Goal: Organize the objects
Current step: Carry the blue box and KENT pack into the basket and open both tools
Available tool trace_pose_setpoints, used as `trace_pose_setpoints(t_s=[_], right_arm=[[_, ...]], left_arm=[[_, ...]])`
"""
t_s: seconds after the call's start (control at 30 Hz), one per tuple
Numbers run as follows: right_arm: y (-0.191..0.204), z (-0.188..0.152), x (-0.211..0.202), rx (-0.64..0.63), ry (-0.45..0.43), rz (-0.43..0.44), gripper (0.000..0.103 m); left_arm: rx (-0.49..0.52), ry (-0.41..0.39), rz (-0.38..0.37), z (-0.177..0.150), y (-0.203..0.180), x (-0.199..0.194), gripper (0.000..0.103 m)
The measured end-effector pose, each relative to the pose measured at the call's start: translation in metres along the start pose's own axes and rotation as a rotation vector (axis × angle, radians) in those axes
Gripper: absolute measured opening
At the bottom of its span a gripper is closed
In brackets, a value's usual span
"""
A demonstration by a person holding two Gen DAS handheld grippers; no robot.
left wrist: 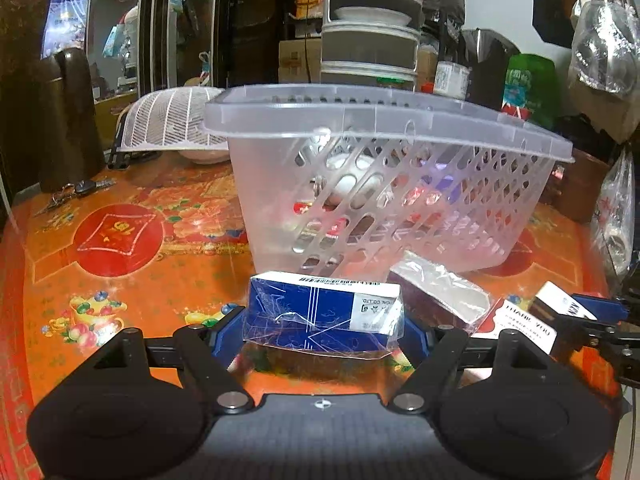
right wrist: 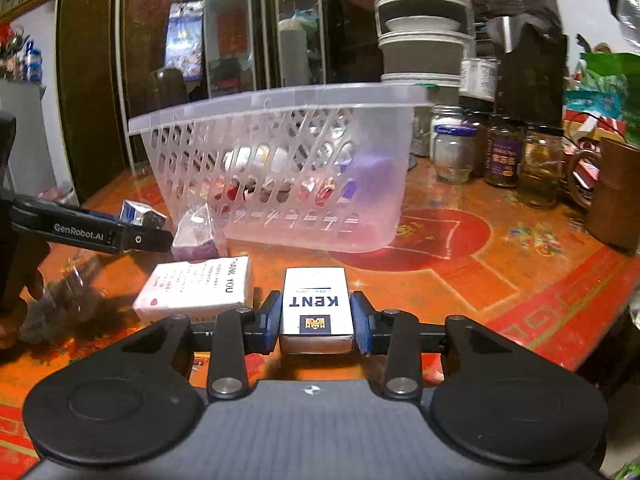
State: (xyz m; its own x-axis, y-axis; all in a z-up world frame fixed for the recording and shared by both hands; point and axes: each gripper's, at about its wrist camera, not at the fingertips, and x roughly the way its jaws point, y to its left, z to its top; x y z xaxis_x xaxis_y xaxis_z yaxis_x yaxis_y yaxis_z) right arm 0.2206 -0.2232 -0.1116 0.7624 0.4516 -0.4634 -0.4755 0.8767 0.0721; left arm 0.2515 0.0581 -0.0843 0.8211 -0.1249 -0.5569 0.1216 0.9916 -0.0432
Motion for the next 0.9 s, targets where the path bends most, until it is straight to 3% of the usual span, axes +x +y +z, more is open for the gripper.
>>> trace_pose_setpoints(t_s=[0.17,0.3,0.63,0.9], right_arm=[[-0.003,0.004,-0.024,0.049,-0.041,0.022,0.040],[-0.003,0.015,-0.046,0.077,-0.081,0.068,0.040],[-0.004,0.055,-0.086,0.104,-0.169,0.177,0.040],[-0.008,0.094,-0.084,0.088,-0.191,0.140,0.040]], left_arm=[[-0.023,-0.017,-0.032,0.000,0.000,-0.015,0.080],[-0.054,-0.029,-0.055,0.001,-0.010,-0.050,0.080],[-0.125,-0.071,-0.027,0.024,-0.014,-0.126,0.080],[-0.131,-0.054,-0.058,0.065,-0.029,-0.132,0.080]])
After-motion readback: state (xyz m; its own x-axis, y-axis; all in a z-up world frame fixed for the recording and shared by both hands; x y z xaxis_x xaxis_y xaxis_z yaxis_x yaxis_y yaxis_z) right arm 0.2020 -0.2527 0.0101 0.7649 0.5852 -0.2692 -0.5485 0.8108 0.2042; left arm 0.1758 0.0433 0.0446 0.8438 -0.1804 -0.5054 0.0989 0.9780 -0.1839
